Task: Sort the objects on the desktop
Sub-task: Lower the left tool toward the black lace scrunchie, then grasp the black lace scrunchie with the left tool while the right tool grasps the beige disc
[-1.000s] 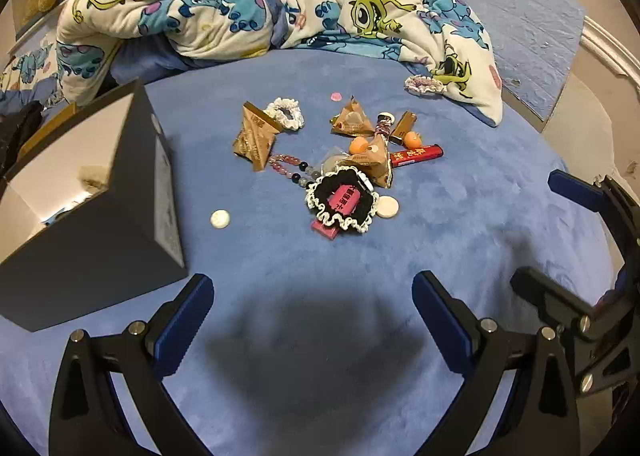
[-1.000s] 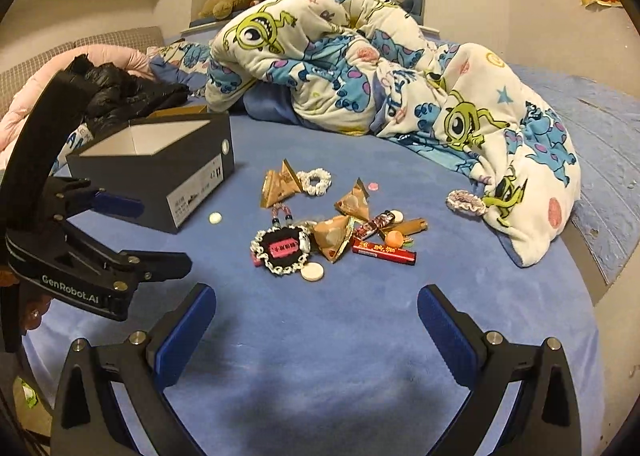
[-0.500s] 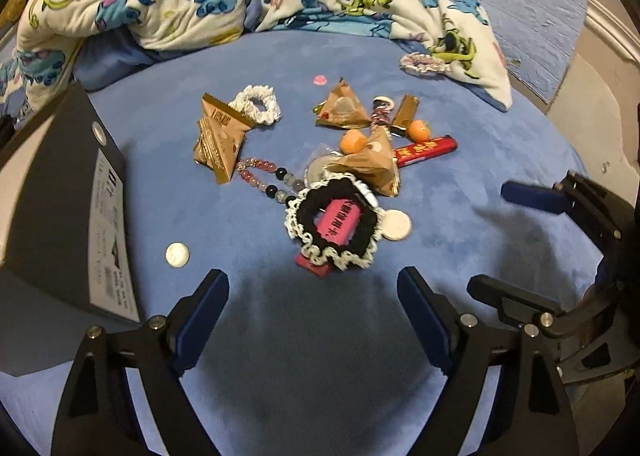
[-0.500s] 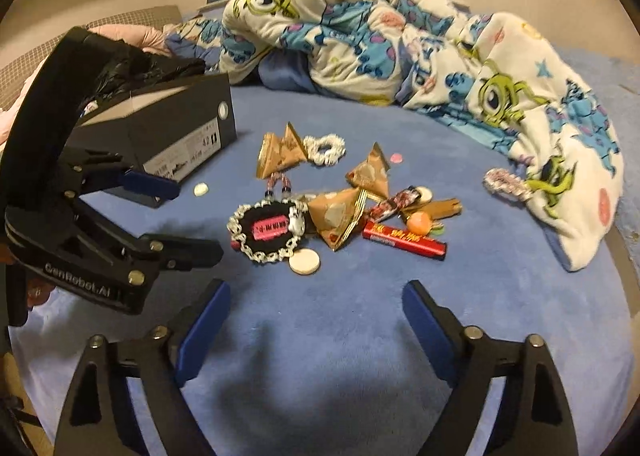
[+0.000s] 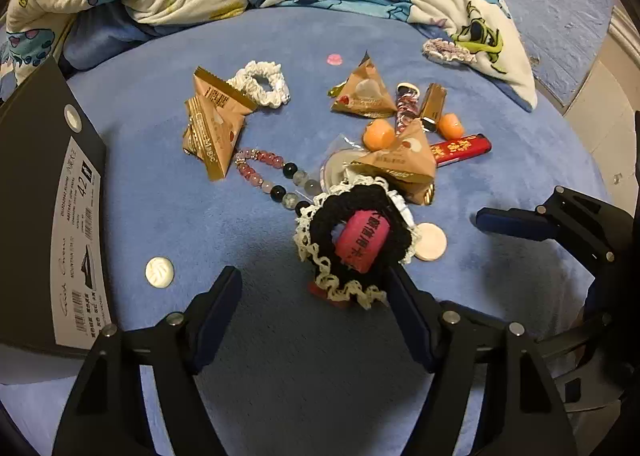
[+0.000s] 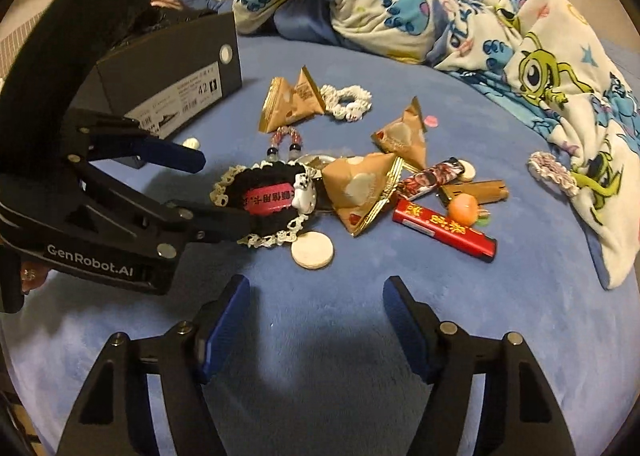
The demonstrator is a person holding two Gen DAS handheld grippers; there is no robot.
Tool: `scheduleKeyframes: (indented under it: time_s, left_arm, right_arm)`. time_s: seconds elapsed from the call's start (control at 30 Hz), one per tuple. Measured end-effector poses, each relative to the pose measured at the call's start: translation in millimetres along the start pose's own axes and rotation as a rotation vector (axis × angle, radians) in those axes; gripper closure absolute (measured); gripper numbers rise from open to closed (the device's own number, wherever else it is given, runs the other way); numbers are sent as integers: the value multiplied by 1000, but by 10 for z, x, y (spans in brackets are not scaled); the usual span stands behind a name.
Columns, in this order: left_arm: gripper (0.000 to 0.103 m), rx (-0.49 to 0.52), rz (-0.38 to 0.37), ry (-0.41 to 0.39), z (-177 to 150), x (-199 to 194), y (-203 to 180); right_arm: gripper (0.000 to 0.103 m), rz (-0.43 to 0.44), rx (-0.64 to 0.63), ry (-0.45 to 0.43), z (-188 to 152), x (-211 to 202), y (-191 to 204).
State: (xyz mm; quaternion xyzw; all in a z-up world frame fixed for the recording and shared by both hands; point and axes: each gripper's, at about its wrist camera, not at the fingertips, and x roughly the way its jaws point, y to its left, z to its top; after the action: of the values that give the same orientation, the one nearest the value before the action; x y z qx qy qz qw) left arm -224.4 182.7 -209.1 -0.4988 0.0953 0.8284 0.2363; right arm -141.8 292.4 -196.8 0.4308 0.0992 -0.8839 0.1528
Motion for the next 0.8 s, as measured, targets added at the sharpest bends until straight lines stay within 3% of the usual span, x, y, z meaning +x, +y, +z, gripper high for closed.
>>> scheduleKeyframes:
  time_s: [0.13,0.37,0.6,0.8]
  left_arm:
    - [31,-14,-10,5,2,47,25]
    - [43,-18,-31,-2,9,60,23]
    - [65,-24,-79,-8,37,55,6]
    - [67,-18,-75,-17,48,58,-8]
  right_arm:
    - [36,8,9,19,27,80,-13]
    - [36,17,26,21,93,160,-56]
    - [36,22,18,14,143,206,-63]
    - [36,35,22,8,153,222,-82]
